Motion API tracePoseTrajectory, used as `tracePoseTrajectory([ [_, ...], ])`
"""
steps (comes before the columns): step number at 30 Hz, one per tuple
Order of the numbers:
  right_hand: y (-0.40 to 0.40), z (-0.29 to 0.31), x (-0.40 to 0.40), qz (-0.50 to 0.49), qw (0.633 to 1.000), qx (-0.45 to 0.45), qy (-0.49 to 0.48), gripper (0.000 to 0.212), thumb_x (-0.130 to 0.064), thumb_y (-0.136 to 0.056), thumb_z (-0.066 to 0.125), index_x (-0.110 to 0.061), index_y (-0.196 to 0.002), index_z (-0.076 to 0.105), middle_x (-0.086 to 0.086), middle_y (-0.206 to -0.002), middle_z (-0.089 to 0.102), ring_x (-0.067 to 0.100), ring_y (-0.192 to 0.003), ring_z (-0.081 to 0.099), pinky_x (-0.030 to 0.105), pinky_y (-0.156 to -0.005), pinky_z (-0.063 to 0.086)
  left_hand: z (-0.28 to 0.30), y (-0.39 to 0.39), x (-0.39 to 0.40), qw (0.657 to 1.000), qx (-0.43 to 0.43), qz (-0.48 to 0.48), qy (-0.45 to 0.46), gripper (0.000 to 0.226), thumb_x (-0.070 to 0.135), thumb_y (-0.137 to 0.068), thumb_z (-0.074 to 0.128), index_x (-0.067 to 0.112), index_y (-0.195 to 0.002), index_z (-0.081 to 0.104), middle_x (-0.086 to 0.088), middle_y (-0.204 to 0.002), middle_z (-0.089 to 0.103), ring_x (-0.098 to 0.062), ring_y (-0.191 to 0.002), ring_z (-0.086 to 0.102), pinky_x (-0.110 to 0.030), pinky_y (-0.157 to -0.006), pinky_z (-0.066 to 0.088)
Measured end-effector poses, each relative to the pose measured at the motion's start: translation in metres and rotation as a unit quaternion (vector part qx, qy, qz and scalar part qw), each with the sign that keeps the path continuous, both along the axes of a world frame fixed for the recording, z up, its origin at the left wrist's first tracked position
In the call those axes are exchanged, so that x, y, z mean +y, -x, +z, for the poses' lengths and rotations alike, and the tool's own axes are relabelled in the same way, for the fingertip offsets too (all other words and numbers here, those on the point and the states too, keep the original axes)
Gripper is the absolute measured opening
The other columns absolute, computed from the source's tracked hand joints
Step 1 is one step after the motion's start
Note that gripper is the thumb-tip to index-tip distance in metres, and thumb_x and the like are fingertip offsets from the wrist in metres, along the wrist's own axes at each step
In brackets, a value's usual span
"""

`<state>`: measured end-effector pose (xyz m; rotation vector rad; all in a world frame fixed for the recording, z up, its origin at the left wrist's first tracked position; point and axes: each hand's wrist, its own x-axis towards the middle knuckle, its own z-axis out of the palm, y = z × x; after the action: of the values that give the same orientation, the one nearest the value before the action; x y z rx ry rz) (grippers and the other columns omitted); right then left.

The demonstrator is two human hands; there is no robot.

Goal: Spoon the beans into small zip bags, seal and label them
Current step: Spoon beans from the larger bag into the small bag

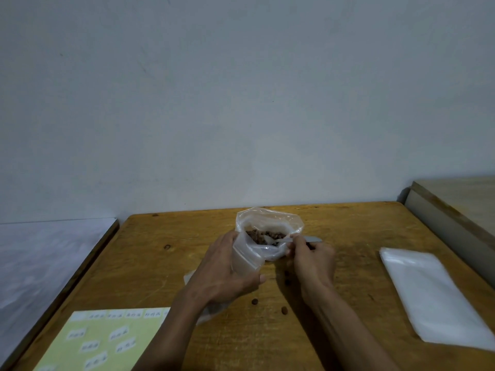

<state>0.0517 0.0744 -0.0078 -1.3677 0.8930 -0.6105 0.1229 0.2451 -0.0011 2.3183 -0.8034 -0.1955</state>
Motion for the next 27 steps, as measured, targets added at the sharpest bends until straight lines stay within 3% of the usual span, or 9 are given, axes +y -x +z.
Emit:
tracePoseTrajectory([
  [5, 0.009, 0.021, -0.010, 0.003, 0.997, -0.055, -0.054, 0.026, -0.017, -0.096, 0.064, -0.001, -0.077, 0.072, 0.005, -0.062, 0.068, 0.011, -0.049, 0.057, 0.025, -0.049, 0.047, 0.000, -0.001, 0.003, 1.000, -0.005, -0.001, 0.022, 0.099, 0.061, -0.067, 0.082, 0.033, -0.148, 0.032, 0.014, -0.133, 0.044, -0.011, -0.117, 0.048, -0.036, -0.096, 0.052],
  [10, 0.022, 0.051, -0.008, 0.036, 0.994, -0.105, -0.011, 0.027, -0.019, -0.095, 0.065, 0.000, -0.077, 0.072, 0.007, -0.059, 0.068, 0.015, -0.054, 0.059, 0.031, -0.052, 0.047, 0.001, -0.003, 0.007, 0.998, 0.002, 0.009, 0.054, 0.087, 0.064, -0.065, 0.081, 0.046, -0.134, 0.033, 0.019, -0.125, 0.046, -0.009, -0.114, 0.051, -0.036, -0.091, 0.055],
  [13, 0.028, 0.058, 0.001, 0.090, 0.985, -0.101, 0.104, 0.033, -0.024, -0.095, 0.066, -0.007, -0.067, 0.073, 0.005, -0.057, 0.069, 0.015, -0.052, 0.060, 0.036, -0.053, 0.048, 0.003, -0.003, 0.008, 0.997, 0.013, 0.019, 0.075, 0.082, 0.067, -0.062, 0.081, 0.051, -0.126, 0.031, 0.023, -0.120, 0.047, -0.008, -0.112, 0.052, -0.031, -0.086, 0.056],
  [15, 0.032, 0.059, 0.009, 0.148, 0.957, -0.088, 0.234, 0.035, -0.028, -0.096, 0.065, -0.018, -0.062, 0.071, -0.003, -0.054, 0.067, 0.004, -0.048, 0.059, 0.025, -0.050, 0.048, 0.005, 0.000, 0.007, 0.996, 0.010, 0.026, 0.083, 0.078, 0.060, -0.067, 0.083, 0.050, -0.123, 0.031, 0.029, -0.115, 0.043, -0.007, -0.111, 0.049, -0.023, -0.080, 0.051],
  [18, 0.036, 0.058, 0.013, 0.130, 0.916, -0.129, 0.358, 0.030, -0.023, -0.097, 0.064, -0.035, -0.069, 0.067, -0.020, -0.059, 0.064, 0.000, -0.060, 0.065, 0.010, -0.049, 0.044, 0.005, 0.000, 0.010, 0.993, 0.011, 0.046, 0.105, 0.085, 0.058, -0.067, 0.085, 0.043, -0.133, 0.033, 0.021, -0.120, 0.046, -0.009, -0.111, 0.053, -0.028, -0.084, 0.054],
  [20, 0.033, 0.053, 0.008, 0.073, 0.923, -0.142, 0.350, 0.024, -0.023, -0.097, 0.064, -0.030, -0.075, 0.071, -0.018, -0.065, 0.067, 0.000, -0.063, 0.067, 0.010, -0.049, 0.045, 0.005, 0.000, 0.015, 0.990, 0.015, 0.060, 0.124, 0.093, 0.059, -0.066, 0.085, 0.035, -0.141, 0.035, 0.016, -0.124, 0.049, -0.010, -0.110, 0.055, -0.028, -0.082, 0.055],
  [23, 0.021, 0.040, -0.002, 0.034, 0.956, -0.073, 0.282, 0.029, -0.026, -0.097, 0.063, -0.019, -0.070, 0.071, -0.008, -0.063, 0.069, -0.002, -0.055, 0.064, 0.010, -0.044, 0.043, 0.006, 0.000, 0.020, 0.987, 0.016, 0.073, 0.144, 0.097, 0.060, -0.065, 0.085, 0.031, -0.144, 0.037, 0.011, -0.127, 0.054, -0.008, -0.109, 0.057, -0.021, -0.075, 0.053],
  [25, 0.012, 0.025, -0.010, 0.046, 0.968, 0.013, 0.245, 0.031, -0.026, -0.097, 0.064, -0.020, -0.068, 0.069, -0.003, -0.065, 0.070, 0.004, -0.056, 0.065, 0.024, -0.051, 0.054, 0.009, 0.001, 0.021, 0.985, 0.014, 0.080, 0.149, 0.095, 0.057, -0.066, 0.086, 0.031, -0.143, 0.037, 0.010, -0.127, 0.054, -0.007, -0.108, 0.057, -0.015, -0.070, 0.049],
  [27, 0.006, 0.012, -0.015, 0.059, 0.976, 0.069, 0.197, 0.023, -0.030, -0.096, 0.065, -0.016, -0.080, 0.073, 0.003, -0.074, 0.073, 0.018, -0.069, 0.070, 0.041, -0.067, 0.061, 0.010, 0.002, 0.022, 0.985, 0.012, 0.084, 0.152, 0.096, 0.057, -0.066, 0.086, 0.031, -0.145, 0.036, 0.010, -0.129, 0.053, -0.008, -0.109, 0.056, -0.012, -0.068, 0.047],
])
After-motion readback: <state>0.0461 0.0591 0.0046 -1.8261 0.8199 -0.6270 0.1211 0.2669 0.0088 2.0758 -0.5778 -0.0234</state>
